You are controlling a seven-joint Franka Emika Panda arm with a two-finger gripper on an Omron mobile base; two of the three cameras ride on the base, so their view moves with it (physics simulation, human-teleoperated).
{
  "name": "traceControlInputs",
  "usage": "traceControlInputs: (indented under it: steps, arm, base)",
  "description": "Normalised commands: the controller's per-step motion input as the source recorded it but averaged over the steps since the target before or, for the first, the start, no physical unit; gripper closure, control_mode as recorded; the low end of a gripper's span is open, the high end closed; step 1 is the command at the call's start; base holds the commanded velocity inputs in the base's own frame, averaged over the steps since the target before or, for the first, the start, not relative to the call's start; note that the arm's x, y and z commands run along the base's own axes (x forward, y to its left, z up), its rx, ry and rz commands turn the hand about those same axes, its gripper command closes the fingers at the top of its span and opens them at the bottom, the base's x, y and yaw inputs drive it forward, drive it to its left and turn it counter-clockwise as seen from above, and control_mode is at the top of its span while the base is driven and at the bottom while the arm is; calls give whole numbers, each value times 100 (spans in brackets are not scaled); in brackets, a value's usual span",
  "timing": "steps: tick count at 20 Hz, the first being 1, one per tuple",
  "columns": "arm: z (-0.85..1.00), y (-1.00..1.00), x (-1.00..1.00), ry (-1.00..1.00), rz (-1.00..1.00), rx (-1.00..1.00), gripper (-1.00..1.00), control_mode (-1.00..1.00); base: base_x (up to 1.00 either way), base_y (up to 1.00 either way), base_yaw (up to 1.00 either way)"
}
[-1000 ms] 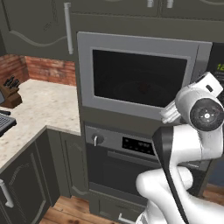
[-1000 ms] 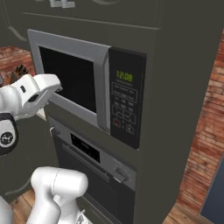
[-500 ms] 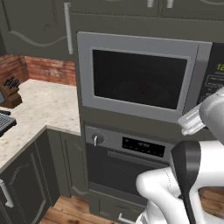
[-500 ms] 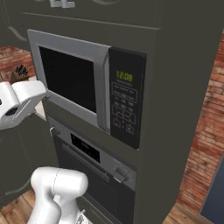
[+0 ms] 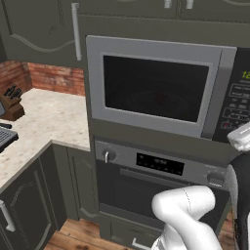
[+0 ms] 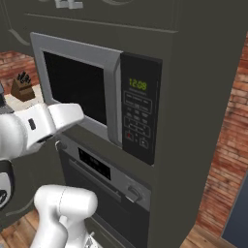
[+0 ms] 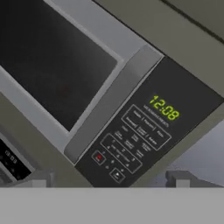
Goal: Transport the fish from the fridge to the microwave and turn on the microwave.
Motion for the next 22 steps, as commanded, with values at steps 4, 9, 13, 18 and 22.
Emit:
traceControlInputs:
  steps: [4, 9, 13, 18, 22]
  arm:
    - [-20, -67, -41, 0, 3, 22, -100, -100]
    - [-8, -52, -42, 0, 12, 28, -100, -100]
    - [-23, -21, -29, 1, 18, 20, -100, -100]
    - [-23, 1, -9, 0, 15, 2, -100, -100]
    - [-16, 16, 0, -1, 13, 0, -100, -100]
  base:
    - [0, 0, 0]
    - [0, 0, 0]
    - [0, 0, 0]
    - [0, 0, 0]
    - [0, 0, 0]
